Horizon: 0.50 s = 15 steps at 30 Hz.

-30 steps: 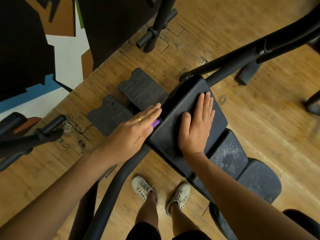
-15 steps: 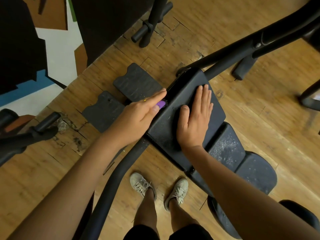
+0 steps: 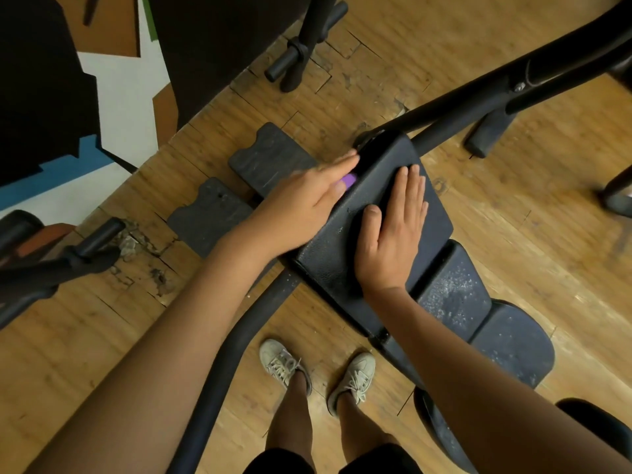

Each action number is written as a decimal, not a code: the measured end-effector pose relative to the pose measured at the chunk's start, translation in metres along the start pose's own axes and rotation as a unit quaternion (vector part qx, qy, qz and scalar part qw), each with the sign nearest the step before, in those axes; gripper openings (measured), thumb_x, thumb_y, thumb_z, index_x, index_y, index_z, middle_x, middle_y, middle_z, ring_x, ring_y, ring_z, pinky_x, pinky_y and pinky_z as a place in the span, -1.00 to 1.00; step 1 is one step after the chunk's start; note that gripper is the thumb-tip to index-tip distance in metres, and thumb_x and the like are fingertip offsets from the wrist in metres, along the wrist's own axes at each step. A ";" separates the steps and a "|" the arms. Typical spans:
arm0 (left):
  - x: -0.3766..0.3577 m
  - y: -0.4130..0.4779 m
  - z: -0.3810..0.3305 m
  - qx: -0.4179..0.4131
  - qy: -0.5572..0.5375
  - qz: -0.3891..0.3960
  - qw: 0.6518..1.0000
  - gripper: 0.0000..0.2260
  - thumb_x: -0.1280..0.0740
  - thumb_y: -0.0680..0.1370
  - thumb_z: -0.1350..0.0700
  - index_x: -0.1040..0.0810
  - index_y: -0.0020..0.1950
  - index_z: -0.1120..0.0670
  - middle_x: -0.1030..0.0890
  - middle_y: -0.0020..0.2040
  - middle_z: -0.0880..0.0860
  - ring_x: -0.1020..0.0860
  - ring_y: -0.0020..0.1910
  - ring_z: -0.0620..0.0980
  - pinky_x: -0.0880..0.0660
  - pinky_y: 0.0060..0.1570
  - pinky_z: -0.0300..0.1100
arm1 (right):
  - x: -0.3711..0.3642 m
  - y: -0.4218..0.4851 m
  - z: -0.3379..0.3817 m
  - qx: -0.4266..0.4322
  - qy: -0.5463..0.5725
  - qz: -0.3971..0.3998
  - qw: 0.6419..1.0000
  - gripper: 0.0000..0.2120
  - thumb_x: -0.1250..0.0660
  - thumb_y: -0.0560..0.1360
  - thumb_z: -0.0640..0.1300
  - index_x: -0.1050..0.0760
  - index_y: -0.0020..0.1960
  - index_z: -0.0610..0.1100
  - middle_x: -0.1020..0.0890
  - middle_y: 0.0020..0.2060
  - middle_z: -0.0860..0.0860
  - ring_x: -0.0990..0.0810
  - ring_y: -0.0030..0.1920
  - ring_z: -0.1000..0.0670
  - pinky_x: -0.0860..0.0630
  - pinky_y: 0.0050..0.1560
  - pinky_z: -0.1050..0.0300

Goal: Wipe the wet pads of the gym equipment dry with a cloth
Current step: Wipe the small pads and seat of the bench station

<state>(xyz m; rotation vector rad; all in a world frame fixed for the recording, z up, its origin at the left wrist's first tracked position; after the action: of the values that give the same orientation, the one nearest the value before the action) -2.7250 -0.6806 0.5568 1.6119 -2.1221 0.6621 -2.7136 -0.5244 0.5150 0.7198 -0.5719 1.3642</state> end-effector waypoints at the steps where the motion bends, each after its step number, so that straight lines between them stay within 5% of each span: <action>1: -0.001 0.014 -0.002 -0.002 -0.005 0.009 1.000 -0.59 -0.09 0.73 0.17 -0.27 0.60 0.11 -0.30 0.58 -0.02 -0.23 0.54 -0.18 -0.12 0.47 -0.43 | 0.000 0.000 0.000 0.000 -0.001 0.000 1.000 -0.37 0.02 0.63 0.06 -0.07 0.64 -0.18 -0.09 0.63 -0.07 0.05 0.64 -0.03 0.12 0.62 -0.08; 7: -0.007 0.092 -0.021 -0.003 -0.032 0.043 0.999 -0.59 -0.07 0.74 0.13 -0.26 0.61 0.07 -0.37 0.52 0.06 -0.35 0.46 -0.11 -0.30 0.42 -0.14 | 0.000 -0.001 0.000 0.002 0.003 -0.001 1.000 -0.38 0.03 0.64 0.06 -0.07 0.64 -0.17 -0.08 0.63 -0.05 0.06 0.64 -0.03 0.12 0.62 -0.07; 13: -0.003 0.087 -0.022 -0.004 -0.054 0.053 0.997 -0.55 -0.13 0.72 0.15 -0.20 0.62 0.09 -0.24 0.61 0.00 -0.22 0.51 -0.21 -0.12 0.33 -0.58 | 0.000 0.000 0.000 0.001 0.004 0.000 1.000 -0.38 0.02 0.63 0.06 -0.08 0.63 -0.18 -0.09 0.63 -0.06 0.05 0.64 -0.04 0.12 0.62 -0.05; 15: -0.003 0.067 -0.011 -0.001 -0.074 0.079 0.994 -0.50 -0.21 0.69 0.16 -0.17 0.63 0.08 -0.14 0.64 0.00 -0.11 0.56 -0.22 -0.04 0.41 -0.53 | 0.001 0.000 0.001 0.002 0.005 -0.002 1.000 -0.38 0.01 0.63 0.05 -0.09 0.63 -0.19 -0.09 0.63 -0.06 0.04 0.64 -0.04 0.11 0.62 -0.06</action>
<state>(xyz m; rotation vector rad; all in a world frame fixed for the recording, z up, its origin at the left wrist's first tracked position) -2.7886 -0.6563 0.5549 1.5472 -2.3748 0.6053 -2.7134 -0.5247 0.5162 0.7162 -0.5596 1.3642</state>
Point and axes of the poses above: each hand's wrist, its own y-axis towards the middle knuckle, its own x-axis out of the back of the hand, z = x × y, the point moved 6 cm from there along y, towards the middle knuckle
